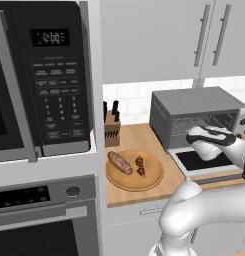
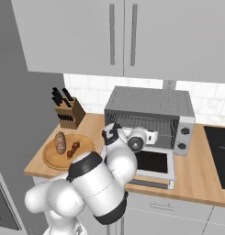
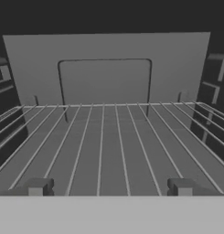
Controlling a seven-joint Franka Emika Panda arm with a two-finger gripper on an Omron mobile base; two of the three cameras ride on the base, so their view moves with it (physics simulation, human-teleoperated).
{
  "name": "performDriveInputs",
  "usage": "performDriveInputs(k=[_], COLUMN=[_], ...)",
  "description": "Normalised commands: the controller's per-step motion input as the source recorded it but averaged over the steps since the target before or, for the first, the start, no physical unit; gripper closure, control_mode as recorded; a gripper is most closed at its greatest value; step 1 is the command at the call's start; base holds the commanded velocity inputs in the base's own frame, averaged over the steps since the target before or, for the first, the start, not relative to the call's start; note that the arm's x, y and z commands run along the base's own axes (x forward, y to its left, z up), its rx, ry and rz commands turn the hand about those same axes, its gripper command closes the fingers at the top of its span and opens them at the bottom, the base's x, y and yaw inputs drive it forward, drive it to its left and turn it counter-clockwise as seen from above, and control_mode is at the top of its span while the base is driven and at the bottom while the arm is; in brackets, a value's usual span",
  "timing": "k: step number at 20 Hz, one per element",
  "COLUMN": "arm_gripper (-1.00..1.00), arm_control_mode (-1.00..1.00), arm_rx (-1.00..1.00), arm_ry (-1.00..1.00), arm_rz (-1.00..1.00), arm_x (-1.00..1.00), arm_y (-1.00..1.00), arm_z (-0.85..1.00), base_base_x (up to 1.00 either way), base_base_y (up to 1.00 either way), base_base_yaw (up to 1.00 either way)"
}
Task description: Pick up the kebab skewer and baguette bread, and place them inside the toaster oven. Close the toaster oven door and start by setting the timer.
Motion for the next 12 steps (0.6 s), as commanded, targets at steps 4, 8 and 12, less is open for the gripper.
performDriveInputs(k=[4,8,12], arm_gripper=[-1.0,-1.0,-1.0], arm_control_mode=[-1.0,-1.0,-1.0], arm_rx=[0.0,-0.02,-0.02], arm_ry=[0.04,0.04,0.0], arm_rz=[0.0,0.0,0.0], arm_x=[0.0,-0.08,-0.57], arm_y=[0.0,0.01,0.02], arm_z=[-0.17,-0.39,-0.73], base_base_x=[0.0,0.0,0.0], base_base_y=[0.0,0.0,0.0], base_base_yaw=[0.0,0.0,0.0])
